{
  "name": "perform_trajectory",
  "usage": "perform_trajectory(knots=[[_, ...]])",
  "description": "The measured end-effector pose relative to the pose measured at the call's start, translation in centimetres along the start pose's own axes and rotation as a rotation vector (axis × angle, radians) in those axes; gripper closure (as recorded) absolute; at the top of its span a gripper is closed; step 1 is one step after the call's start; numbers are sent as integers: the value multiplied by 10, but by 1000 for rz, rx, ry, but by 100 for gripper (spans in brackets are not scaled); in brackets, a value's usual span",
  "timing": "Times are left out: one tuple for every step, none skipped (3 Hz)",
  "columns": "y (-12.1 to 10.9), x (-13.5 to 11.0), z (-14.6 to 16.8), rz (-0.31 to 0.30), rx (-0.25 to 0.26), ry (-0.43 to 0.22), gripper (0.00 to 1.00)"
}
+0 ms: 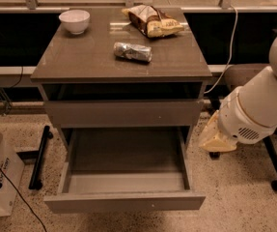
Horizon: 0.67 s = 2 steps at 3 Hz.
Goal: Close middle drawer
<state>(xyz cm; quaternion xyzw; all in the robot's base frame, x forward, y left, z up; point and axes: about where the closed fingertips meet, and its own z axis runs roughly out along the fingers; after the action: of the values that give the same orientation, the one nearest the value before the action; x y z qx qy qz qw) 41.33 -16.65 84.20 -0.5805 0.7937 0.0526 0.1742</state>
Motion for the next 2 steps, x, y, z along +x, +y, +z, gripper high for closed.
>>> perform_trajectory(knots=[[2, 2, 15, 3, -12, -1, 100], [9, 2, 45, -13, -40, -8, 100]])
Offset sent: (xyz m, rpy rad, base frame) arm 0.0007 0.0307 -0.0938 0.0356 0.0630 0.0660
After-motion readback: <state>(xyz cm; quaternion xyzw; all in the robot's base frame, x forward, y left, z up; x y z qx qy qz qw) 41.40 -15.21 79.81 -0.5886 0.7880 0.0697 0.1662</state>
